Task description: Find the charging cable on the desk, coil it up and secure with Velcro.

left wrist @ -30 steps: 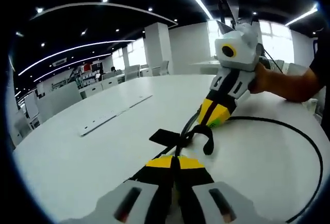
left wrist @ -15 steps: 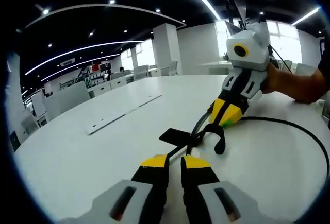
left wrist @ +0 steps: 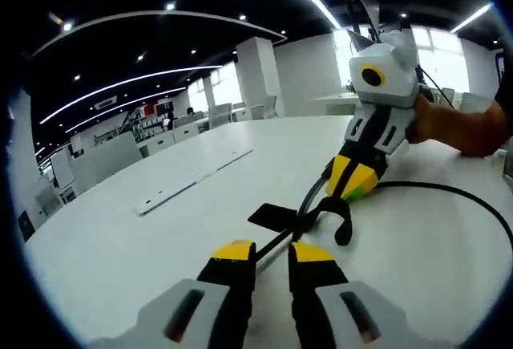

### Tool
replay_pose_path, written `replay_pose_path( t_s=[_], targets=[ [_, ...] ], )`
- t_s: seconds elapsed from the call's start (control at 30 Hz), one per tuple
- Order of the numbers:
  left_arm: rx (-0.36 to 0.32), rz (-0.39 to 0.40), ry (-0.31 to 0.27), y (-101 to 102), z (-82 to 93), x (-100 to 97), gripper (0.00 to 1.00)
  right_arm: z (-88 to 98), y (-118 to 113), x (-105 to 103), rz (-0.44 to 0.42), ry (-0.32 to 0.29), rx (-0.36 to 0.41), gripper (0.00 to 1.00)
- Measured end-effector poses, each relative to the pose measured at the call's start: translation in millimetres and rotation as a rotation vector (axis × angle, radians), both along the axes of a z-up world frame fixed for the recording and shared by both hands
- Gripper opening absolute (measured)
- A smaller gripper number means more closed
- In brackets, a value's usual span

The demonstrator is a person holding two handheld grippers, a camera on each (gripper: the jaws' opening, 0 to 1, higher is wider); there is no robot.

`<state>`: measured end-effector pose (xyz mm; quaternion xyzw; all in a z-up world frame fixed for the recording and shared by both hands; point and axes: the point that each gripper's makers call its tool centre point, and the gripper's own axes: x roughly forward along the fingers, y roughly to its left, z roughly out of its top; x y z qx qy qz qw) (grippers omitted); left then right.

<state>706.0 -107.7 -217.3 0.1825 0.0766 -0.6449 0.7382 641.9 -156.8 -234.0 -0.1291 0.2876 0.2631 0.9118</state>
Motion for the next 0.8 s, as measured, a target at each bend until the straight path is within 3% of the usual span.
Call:
replay_pose_path(
  t_s=[0.1,0.23,0.53,0.7,0.8],
  targets=[
    [-0.008,0.003,0.005,-1,-0.2,1.9,0.17,-0.1,-1,-1,-0.009,0.004,-0.004,0.06],
    [-0.032,-0.052,-0.04,-5,0.3,0.6,0.15,-0.8,-3,-6,-0.017,0.007,-0.002,0.06],
    [-0.047,-0.071,-0.026,-7,-0.2,-4.0,0.13,0.5,-1,-10,-0.016,0.001,0.008,0.06],
    [-0.05,-0.065,-0.015,-7,-0.5,-4.5,0.13,11.7,-4,-9,-0.006,-0.052,-0.01,0.12],
    [-0.051,-0.063,-0.013,-7,-0.6,-4.2,0.13,20.1,-18,3,-0.043,-0.093,-0.008,0.12]
  ],
)
